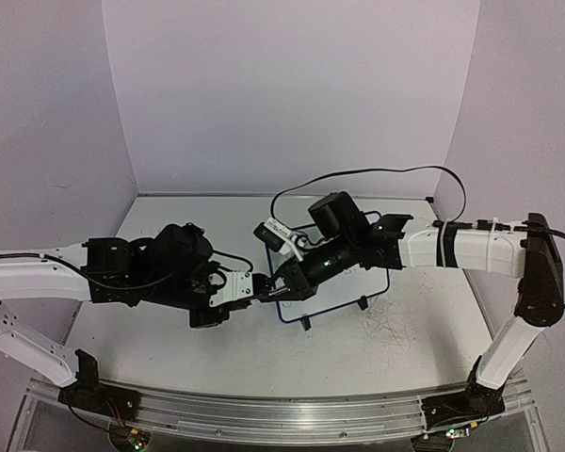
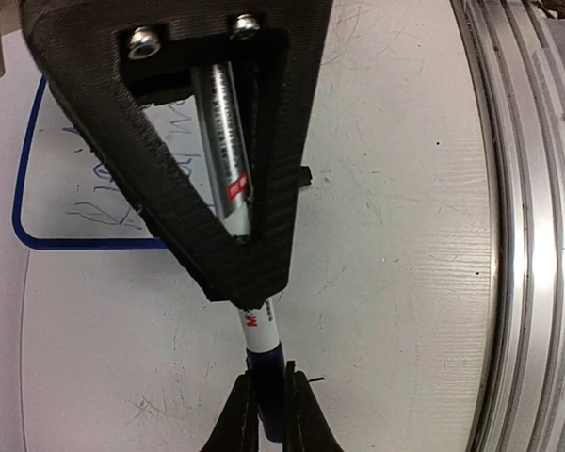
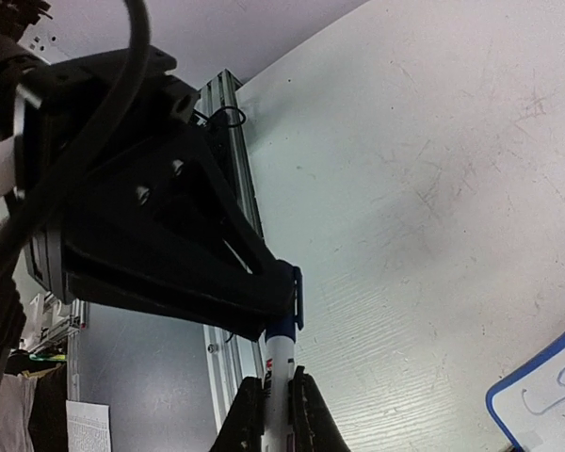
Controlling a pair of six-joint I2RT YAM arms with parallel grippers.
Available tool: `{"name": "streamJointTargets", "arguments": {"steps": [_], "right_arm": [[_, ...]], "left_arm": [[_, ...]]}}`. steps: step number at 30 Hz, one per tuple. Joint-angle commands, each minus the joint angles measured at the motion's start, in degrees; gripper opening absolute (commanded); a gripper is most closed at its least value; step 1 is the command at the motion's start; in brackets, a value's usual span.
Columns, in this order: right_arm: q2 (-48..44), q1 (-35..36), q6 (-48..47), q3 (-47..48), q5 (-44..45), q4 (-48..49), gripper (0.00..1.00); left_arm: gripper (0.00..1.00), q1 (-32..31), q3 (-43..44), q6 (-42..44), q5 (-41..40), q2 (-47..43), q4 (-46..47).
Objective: Write a sentence on the whiteboard
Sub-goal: Insert the whiteboard marker without the cap into the pen cap.
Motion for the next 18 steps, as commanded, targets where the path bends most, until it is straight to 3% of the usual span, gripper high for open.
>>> {"name": "streamJointTargets", "arguments": {"steps": [1, 5, 11, 13, 16, 18], "right_arm": [[1.1, 4.7, 5.5, 0.5, -1.6, 16.1, 0.00], [-0.1, 5.9, 13.0, -5.5, -1.0, 28.3, 0.00], [-7.3, 2.2, 12.1, -18.9, 12.8, 30.9, 0.00], [-9.1, 2.2, 6.4, -23.5, 16.4, 31.1, 0.00], [-6.9, 2.3, 0.3, -25.9, 16.5, 31.2, 0.00], [-3.9, 2.4, -1.6, -26.1, 16.2, 31.3, 0.00]], "left_arm": [[0.00, -4.1, 2.3, 1.3, 2.4, -1.4, 20.7], [0.00, -4.1, -0.5, 0.8, 1.2, -2.7, 24.0], [0.01, -4.0, -4.5, -1.8, -4.8, -7.6, 21.4], [0.11, -4.0, -6.5, -5.5, -7.2, -10.6, 20.5], [0.39, -4.0, -8.9, -12.5, -9.9, -14.9, 20.0], [0.47, -4.0, -9.8, -16.3, -10.8, -17.2, 20.0]]}}
